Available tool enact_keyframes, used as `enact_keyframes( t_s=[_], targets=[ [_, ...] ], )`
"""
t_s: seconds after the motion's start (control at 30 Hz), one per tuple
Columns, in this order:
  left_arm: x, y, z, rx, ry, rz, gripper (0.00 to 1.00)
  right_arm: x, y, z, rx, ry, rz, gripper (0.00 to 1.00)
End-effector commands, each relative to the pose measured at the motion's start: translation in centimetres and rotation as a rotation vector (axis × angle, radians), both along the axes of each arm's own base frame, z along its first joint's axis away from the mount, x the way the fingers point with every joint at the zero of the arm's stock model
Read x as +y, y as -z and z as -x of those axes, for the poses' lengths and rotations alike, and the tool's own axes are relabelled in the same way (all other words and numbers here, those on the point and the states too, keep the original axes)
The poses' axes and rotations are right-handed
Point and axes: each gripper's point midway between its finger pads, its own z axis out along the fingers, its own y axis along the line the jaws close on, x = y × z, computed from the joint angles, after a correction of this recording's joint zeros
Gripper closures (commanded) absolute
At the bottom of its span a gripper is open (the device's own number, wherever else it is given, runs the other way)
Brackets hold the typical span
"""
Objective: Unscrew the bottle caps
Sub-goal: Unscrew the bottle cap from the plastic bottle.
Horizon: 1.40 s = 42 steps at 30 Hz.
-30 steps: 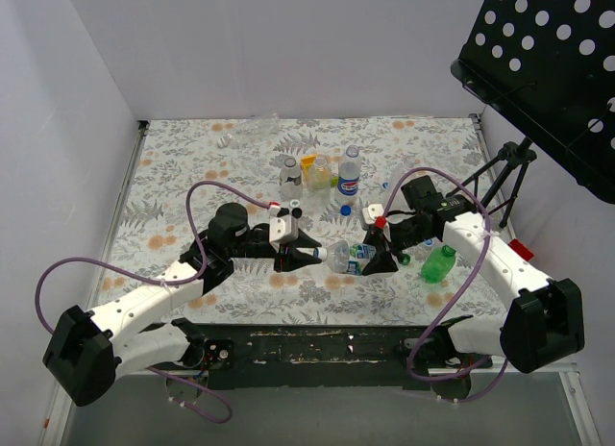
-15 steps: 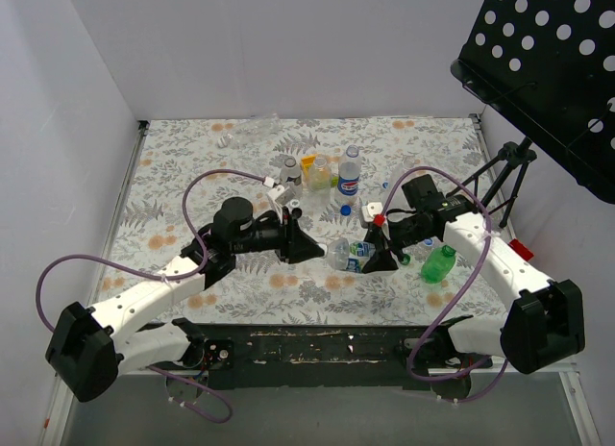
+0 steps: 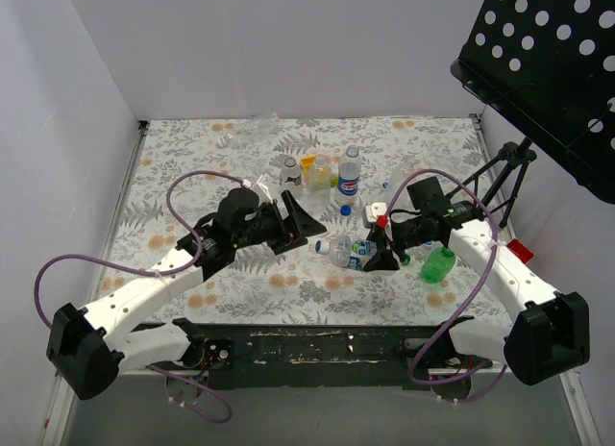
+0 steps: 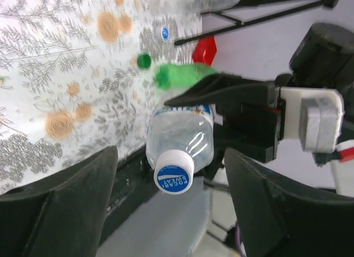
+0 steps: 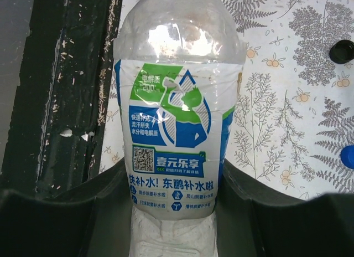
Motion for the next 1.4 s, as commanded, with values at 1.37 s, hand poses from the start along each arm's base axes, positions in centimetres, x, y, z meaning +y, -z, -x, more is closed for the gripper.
enact_keyframes(
  t_s=[1.37],
  targets=[
    [-1.8, -1.9, 3.1, -1.391, 0.762, -0.097, 0.34, -0.3, -1.2, 1.0, 0.003, -0.007, -0.105, 0.86]
  ],
)
